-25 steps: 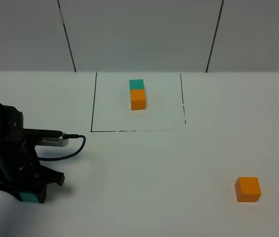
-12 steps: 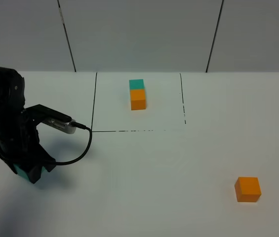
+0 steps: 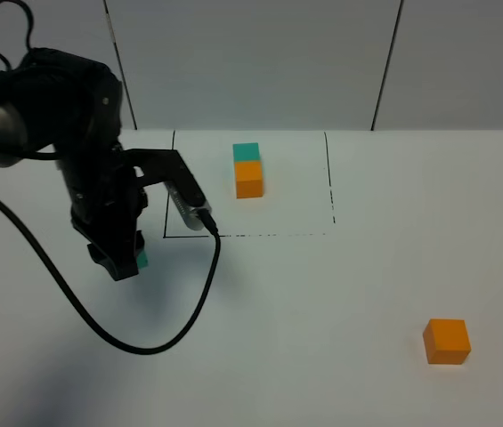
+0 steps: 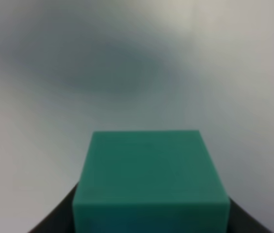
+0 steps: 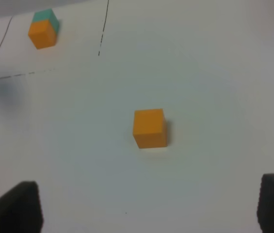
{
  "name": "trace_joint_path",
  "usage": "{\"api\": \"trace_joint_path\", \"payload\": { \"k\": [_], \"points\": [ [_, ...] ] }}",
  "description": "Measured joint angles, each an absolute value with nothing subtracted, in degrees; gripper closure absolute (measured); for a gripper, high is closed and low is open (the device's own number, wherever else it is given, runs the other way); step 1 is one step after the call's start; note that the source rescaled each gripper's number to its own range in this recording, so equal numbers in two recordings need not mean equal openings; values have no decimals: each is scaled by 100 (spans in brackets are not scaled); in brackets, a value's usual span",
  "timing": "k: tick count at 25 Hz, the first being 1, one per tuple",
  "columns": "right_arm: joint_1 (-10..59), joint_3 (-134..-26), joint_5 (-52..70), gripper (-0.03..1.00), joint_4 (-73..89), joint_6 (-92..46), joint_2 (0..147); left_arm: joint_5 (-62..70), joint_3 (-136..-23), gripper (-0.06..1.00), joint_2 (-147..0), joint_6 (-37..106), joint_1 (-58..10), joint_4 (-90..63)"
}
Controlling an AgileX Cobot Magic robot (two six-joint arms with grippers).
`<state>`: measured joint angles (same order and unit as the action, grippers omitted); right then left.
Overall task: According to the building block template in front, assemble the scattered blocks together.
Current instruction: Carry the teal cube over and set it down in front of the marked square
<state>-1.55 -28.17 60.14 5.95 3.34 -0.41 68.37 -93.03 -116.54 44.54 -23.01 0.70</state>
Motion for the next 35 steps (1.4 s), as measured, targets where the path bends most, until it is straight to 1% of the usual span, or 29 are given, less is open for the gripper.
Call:
{"api": "trace_joint_path", "payload": {
  "k": [7, 14, 22, 30, 35],
  "points": [
    [-155, -2817, 6014, 20, 595, 334, -41, 6837, -10099, 94, -12575, 5053, -2877, 152],
    [-155, -2817, 6014, 20, 595, 334, -41, 6837, -10212, 94, -13233, 5459, -3248, 339],
    [-155, -2817, 6014, 20, 595, 334, -41, 6589, -10487, 94, -13574, 5785, -3329, 397],
    [-155, -2817, 6014, 20, 595, 334, -41, 6163, -10515, 94, -13595, 6214, -3329, -148],
    [-155, -2817, 6014, 20, 595, 334, -41, 6145, -10531, 94, -13604, 6179, -3329, -208]
  ]
}}
